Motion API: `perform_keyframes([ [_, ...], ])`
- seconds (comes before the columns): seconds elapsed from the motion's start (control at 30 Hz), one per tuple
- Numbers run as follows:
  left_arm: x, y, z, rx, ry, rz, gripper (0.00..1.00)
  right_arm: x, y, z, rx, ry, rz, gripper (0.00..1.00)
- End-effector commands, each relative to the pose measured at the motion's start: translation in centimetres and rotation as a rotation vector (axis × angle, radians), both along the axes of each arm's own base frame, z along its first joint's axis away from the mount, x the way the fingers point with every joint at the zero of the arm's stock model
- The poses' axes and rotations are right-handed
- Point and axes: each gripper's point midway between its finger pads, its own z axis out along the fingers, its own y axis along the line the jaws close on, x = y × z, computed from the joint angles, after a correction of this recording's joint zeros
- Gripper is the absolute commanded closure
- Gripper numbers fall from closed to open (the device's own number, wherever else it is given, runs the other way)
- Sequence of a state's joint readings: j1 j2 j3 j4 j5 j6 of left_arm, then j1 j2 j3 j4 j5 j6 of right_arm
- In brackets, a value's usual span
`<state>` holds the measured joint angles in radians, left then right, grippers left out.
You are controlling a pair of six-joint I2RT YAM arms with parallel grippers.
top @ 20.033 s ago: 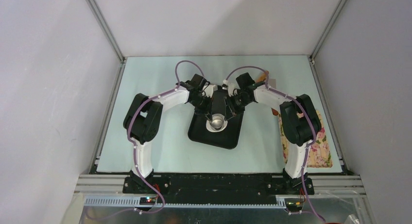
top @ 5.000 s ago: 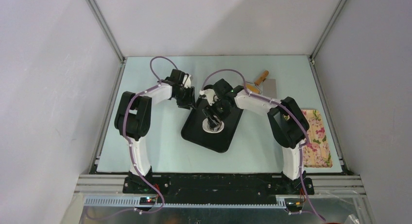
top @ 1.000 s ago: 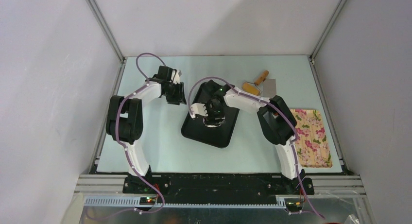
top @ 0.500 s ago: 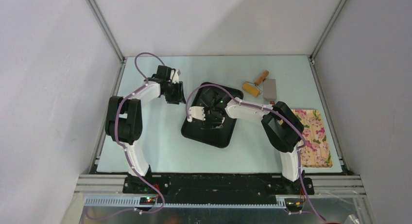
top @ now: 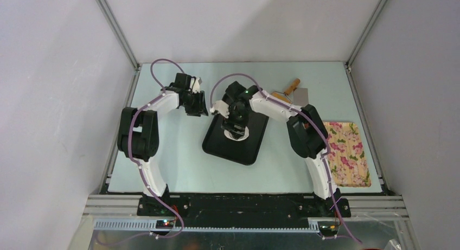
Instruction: Roll out the dumpling wrappers from the dough
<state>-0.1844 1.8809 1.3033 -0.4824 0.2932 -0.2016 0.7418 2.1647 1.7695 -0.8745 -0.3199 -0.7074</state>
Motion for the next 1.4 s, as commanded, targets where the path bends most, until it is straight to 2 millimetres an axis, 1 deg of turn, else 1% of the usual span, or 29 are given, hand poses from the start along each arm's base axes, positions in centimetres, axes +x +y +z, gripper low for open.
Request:
perform_keyframes([
  [0.0, 0.0, -0.2, 2.4, -0.035, -0.05, -0.01, 0.54, -0.1, 0.4, 4.3, 0.111, 0.102, -0.088, 0.91],
  [0.13, -0.1, -0.3, 2.4, -0.041, -0.049, -0.011, 0.54, -0.2, 0.5, 6.2, 0.185, 0.142, -0.12, 0.94],
  [0.2, -0.1, -0.4, 2.4, -0.043, -0.049, -0.012, 0.54, 0.1, 0.3, 6.5, 0.178, 0.122, -0.139, 0.95],
  [0.27, 0.0, -0.4, 2.4, -0.044, -0.049, -0.011, 0.54, 0.6, -0.1, 6.5, 0.156, 0.072, -0.148, 0.97],
  [0.3, 0.0, -0.4, 2.4, -0.043, -0.048, -0.011, 0.54, 1.5, -0.6, 5.6, 0.107, 0.001, -0.162, 0.98],
  [0.33, 0.0, -0.4, 2.4, -0.043, -0.049, -0.011, 0.54, 1.9, -0.9, 5.8, 0.087, -0.048, -0.164, 0.99],
  [0.37, 0.0, -0.3, 2.4, -0.043, -0.048, -0.01, 0.54, 2.4, -1.4, 5.2, 0.057, -0.093, -0.173, 0.99],
  [0.4, 0.0, -0.4, 2.4, -0.043, -0.047, -0.01, 0.54, 2.3, -1.2, 5.6, 0.076, -0.09, -0.183, 1.0],
  [0.47, -0.1, -0.4, 2.3, -0.044, -0.046, -0.011, 0.54, 2.7, -1.2, 5.6, 0.08, -0.102, -0.21, 1.0],
  [0.5, 0.0, -0.4, 2.3, -0.045, -0.045, -0.011, 0.54, 2.6, -1.0, 4.8, 0.056, -0.125, -0.199, 1.0],
  [0.53, 0.0, -0.4, 2.3, -0.045, -0.044, -0.01, 0.54, 3.4, -1.7, 4.1, -0.008, -0.199, -0.194, 1.0],
  [0.57, -0.1, -0.4, 2.3, -0.045, -0.043, -0.01, 0.54, 2.8, -1.3, 2.7, -0.044, -0.221, -0.159, 1.0],
  [0.6, 0.0, -0.4, 2.2, -0.046, -0.043, -0.01, 0.54, 2.7, -1.6, 2.0, -0.081, -0.243, -0.137, 1.0],
  [0.63, 0.0, -0.4, 2.3, -0.047, -0.044, -0.01, 0.54, 2.2, -1.5, 0.8, -0.108, -0.223, -0.122, 1.0],
  [0.67, -0.1, -0.4, 2.4, -0.045, -0.046, -0.01, 0.54, 1.8, -1.5, 0.8, -0.118, -0.192, -0.123, 1.0],
  [0.7, -0.1, -0.4, 2.4, -0.042, -0.048, -0.01, 0.54, 1.4, -1.7, -0.6, -0.15, -0.151, -0.124, 1.0],
  [0.73, -0.1, -0.3, 2.4, -0.041, -0.049, -0.009, 0.54, 1.4, -2.0, -1.2, -0.19, -0.123, -0.127, 1.0],
  [0.8, -0.1, -0.3, 2.6, -0.041, -0.053, -0.008, 0.54, 1.8, -2.6, -1.6, -0.24, -0.132, -0.131, 1.0],
  [0.83, -0.1, -0.3, 2.6, -0.041, -0.053, -0.008, 0.54, 2.3, -2.9, -1.6, -0.258, -0.157, -0.135, 1.0],
  [0.93, -0.1, -0.2, 2.5, -0.041, -0.052, -0.007, 0.53, 3.2, -2.6, 0.1, -0.234, -0.262, -0.121, 1.0],
  [0.97, -0.1, -0.3, 2.5, -0.04, -0.052, -0.007, 0.54, 3.8, -2.7, 0.1, -0.27, -0.355, -0.095, 1.0],
  [1.0, -0.1, -0.3, 2.5, -0.04, -0.051, -0.006, 0.54, 4.2, -2.7, 0.9, -0.282, -0.418, -0.077, 1.0],
  [1.03, -0.1, -0.3, 2.4, -0.041, -0.049, -0.006, 0.54, 4.8, -2.8, 0.8, -0.326, -0.522, -0.037, 1.0],
  [1.07, -0.1, -0.3, 2.4, -0.043, -0.047, -0.004, 0.54, 5.0, -2.7, 1.3, -0.329, -0.565, -0.027, 1.0],
  [1.1, -0.1, -0.4, 2.4, -0.044, -0.046, -0.006, 0.54, 5.1, -2.5, 1.4, -0.341, -0.602, -0.008, 1.0],
  [1.17, -0.1, -0.3, 2.4, -0.043, -0.046, -0.005, 0.54, 5.2, -2.2, 1.7, -0.343, -0.614, -0.013, 1.0],
  [1.3, -0.2, -0.2, 2.5, -0.039, -0.05, -0.004, 0.54, 6.4, -2.0, 1.8, -0.387, -0.698, -0.02, 1.0],
  [1.37, -0.2, -0.3, 2.5, -0.04, -0.048, -0.004, 0.54, 6.6, -1.8, 2.0, -0.39, -0.722, -0.013, 1.0],
])
